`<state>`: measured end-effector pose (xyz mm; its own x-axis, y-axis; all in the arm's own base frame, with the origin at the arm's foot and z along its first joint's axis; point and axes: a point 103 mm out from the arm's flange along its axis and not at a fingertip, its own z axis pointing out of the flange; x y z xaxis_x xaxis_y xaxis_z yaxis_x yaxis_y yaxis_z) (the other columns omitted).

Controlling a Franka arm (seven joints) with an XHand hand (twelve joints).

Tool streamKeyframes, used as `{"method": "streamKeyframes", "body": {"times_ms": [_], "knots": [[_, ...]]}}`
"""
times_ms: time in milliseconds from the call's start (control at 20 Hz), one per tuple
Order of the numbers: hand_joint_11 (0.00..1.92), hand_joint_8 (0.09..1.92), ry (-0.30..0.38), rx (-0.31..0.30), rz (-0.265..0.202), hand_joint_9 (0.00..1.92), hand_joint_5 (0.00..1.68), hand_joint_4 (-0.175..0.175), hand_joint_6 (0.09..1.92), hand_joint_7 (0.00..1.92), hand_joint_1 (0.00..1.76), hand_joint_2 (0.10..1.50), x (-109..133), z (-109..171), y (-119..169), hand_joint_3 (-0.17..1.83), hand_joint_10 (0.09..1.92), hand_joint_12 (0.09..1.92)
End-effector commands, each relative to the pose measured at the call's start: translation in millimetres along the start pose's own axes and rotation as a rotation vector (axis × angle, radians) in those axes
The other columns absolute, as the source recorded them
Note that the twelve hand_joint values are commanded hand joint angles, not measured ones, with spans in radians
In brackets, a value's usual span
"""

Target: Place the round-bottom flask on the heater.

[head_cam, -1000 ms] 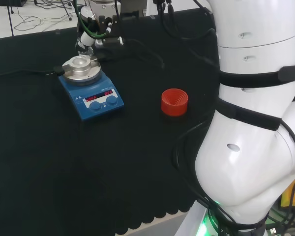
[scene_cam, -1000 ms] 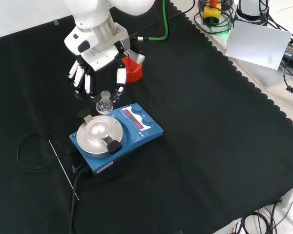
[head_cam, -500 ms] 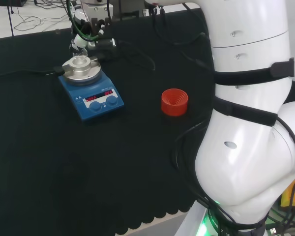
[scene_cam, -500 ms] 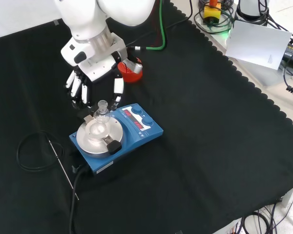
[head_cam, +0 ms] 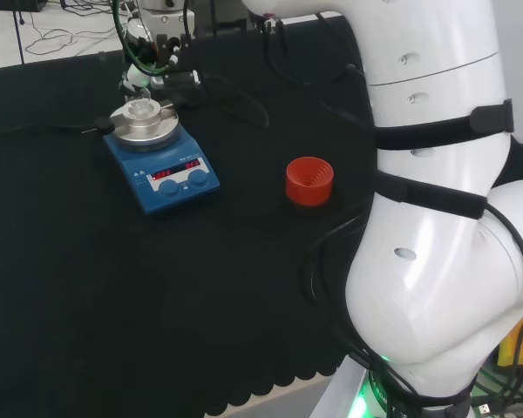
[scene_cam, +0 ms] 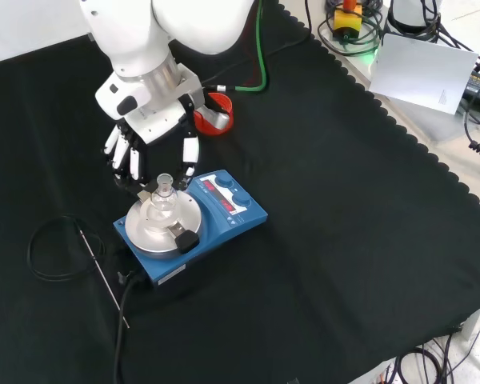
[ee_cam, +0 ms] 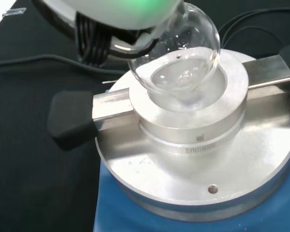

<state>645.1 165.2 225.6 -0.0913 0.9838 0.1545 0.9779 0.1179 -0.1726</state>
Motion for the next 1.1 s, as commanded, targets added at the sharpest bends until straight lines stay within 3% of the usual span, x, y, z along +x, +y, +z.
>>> {"method": "streamKeyframes", "body": {"times_ms": [50,1100], "knots": [[0.52,0.70,0.002,0.037,-0.002,0.79,1.19,0.165,0.87,0.59,1.11,0.65,-3.7,5.3,8.5,0.76,0.56,1.29],[0.52,0.70,-0.020,0.041,0.013,0.79,1.19,0.161,0.87,0.59,1.11,0.64,-7.2,25.7,24.5,0.76,0.56,1.29]]}}
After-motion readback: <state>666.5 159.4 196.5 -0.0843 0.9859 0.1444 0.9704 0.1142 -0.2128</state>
